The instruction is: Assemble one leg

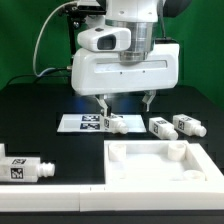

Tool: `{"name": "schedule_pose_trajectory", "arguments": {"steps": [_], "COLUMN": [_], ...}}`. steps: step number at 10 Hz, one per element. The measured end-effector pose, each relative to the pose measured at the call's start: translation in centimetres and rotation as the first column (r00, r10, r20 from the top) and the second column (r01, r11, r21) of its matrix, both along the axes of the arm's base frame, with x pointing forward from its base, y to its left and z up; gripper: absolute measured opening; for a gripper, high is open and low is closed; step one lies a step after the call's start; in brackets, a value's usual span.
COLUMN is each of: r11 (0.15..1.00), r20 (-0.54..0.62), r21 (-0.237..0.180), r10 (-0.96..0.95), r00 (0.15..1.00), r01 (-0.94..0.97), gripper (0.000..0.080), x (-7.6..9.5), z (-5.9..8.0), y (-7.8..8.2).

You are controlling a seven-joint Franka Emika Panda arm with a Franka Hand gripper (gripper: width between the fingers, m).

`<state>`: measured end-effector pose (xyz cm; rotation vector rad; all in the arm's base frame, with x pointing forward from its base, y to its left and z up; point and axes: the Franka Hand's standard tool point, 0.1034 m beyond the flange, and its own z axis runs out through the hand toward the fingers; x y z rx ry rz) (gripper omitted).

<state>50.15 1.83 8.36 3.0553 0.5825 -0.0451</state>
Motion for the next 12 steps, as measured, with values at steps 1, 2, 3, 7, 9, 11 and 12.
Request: {"name": "schedule_pose_trajectory", "arguments": {"steps": [1, 2, 3, 7, 9, 11, 12], "r11": [1.000, 0.999, 1.000, 0.999, 0.999, 0.996, 0.992], "r20": [0.022, 0.053, 0.071, 0.081, 0.075, 0.017, -0.015], "r21": [0.003, 0.008, 0.011, 0.024, 0.023, 0.021, 0.016], "r10": [0.012, 0.030, 0.026, -0.035, -0.036, -0.088, -0.123], "r00": [1.000, 0.998, 0.997, 0.996, 0.997, 0.996, 0.992], "r01": [-0.012, -0.031, -0.027, 0.034, 0.034, 0.088, 0.123], "gripper": [0.0649, 0.0649, 0.0649, 0.0649, 0.0649, 0.0649, 0.0649], "x": [-0.3, -2.8, -5.3, -5.9, -6.2, -9.7, -10.5], "z": [0.0, -0.6, -1.3, -1.8, -2.0, -4.4, -4.9], "y": [0.1, 0.1, -0.1, -0.6, -0.6, -0.8, -0.4]}}
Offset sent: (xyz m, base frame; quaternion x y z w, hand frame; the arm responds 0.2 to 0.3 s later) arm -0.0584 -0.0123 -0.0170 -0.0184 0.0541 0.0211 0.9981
